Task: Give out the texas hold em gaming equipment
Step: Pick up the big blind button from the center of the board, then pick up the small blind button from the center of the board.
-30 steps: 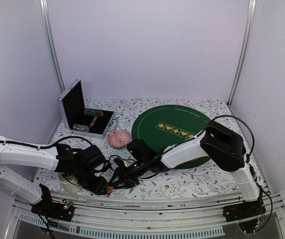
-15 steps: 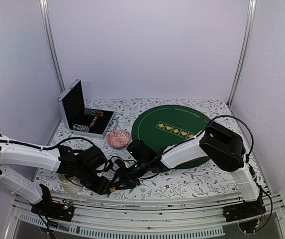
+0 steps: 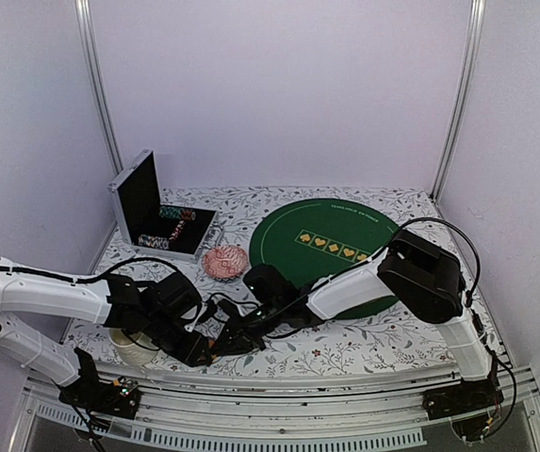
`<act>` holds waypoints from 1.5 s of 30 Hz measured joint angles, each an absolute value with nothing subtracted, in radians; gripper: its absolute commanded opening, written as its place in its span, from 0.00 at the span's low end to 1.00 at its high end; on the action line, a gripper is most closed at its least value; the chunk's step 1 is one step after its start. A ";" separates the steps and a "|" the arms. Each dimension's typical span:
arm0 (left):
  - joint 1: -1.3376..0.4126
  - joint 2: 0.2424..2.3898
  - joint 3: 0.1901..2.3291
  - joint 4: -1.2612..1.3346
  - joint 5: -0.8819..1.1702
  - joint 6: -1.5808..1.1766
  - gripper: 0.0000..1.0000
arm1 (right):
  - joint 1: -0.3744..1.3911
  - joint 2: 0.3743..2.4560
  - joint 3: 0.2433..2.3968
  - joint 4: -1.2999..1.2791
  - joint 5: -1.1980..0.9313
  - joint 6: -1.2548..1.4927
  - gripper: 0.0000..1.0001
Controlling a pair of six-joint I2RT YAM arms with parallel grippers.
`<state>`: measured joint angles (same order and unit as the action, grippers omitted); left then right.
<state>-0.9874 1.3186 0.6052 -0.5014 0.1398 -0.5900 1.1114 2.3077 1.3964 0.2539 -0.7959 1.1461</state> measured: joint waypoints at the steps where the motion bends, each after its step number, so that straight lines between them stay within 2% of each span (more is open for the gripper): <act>1: -0.987 1.312 0.605 -0.503 0.142 -0.590 0.43 | 1.110 2.307 1.391 0.269 -0.800 1.148 0.03; 8: -0.986 1.301 0.605 -0.501 0.151 -0.583 0.47 | 1.106 2.282 1.327 0.351 -0.795 1.171 0.02; 14: -0.986 1.277 0.613 -0.518 0.149 -0.567 0.57 | 1.100 2.225 1.264 0.347 -0.765 1.178 0.02; 20: -0.985 1.280 0.646 -0.525 0.141 -0.546 0.61 | 1.096 2.200 1.248 0.344 -0.761 1.177 0.02; 23: -0.985 1.293 0.674 -0.553 0.118 -0.533 0.69 | 1.090 2.164 1.218 0.344 -0.755 1.174 0.02; 27: -0.985 1.319 0.725 -0.589 0.078 -0.505 0.88 | 1.064 2.070 1.136 0.340 -0.734 1.163 0.02; 32: -0.982 1.356 0.785 -0.632 -0.002 -0.475 0.97 | 1.001 1.934 1.030 0.329 -0.691 1.141 0.02; 36: -0.978 1.439 0.803 -0.651 -0.015 -0.459 0.95 | 0.957 1.843 0.952 0.305 -0.658 1.122 0.02; 42: -0.971 1.523 0.804 -0.670 -0.029 -0.446 0.71 | 0.926 1.750 0.882 0.241 -0.606 1.086 0.02; 45: -0.966 1.522 0.805 -0.668 -0.036 -0.442 0.71 | 0.922 1.731 0.876 0.224 -0.592 1.072 0.02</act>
<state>-0.9657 1.5223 0.8055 -0.6682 -0.0364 -0.4416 0.9222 1.7306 0.8764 0.2245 -0.5919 1.0721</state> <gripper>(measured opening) 0.713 0.042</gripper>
